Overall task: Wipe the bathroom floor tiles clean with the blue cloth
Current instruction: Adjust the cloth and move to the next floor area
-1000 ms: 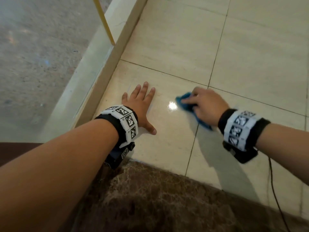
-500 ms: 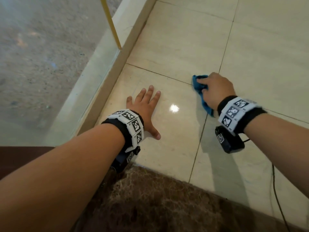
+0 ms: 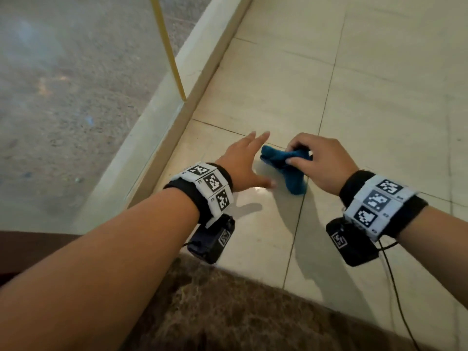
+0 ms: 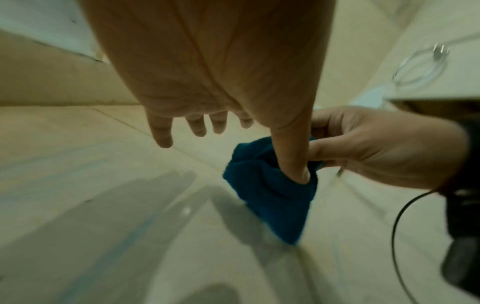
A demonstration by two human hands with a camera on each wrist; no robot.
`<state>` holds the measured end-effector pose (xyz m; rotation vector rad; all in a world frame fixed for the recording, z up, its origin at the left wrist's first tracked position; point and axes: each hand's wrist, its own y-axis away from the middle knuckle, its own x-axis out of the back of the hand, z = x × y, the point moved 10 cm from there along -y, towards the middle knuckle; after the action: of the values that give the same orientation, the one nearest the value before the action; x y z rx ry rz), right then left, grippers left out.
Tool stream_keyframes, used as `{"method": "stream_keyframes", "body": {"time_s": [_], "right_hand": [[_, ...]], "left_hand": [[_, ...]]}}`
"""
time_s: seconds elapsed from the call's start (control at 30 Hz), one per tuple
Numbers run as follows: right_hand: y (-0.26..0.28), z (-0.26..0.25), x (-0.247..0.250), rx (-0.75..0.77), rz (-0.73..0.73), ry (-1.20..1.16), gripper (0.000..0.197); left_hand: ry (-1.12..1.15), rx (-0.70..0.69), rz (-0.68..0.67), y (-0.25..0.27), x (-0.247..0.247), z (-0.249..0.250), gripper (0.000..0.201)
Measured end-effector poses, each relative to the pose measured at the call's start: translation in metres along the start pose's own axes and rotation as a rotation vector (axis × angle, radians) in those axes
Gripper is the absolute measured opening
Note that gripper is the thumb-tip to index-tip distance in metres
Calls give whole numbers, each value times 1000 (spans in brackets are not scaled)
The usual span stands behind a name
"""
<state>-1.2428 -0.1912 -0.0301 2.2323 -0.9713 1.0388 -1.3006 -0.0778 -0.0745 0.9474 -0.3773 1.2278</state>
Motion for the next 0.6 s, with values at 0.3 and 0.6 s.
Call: {"method": "stream_keyframes", "body": {"time_s": [0.3, 0.6], "right_hand": [[-5, -32, 54, 177, 41, -135, 18], [7, -12, 39, 108, -134, -59, 10]], "left_hand": [[157, -143, 173, 4, 41, 42, 48], [251, -64, 235, 13, 48, 25, 14]]}}
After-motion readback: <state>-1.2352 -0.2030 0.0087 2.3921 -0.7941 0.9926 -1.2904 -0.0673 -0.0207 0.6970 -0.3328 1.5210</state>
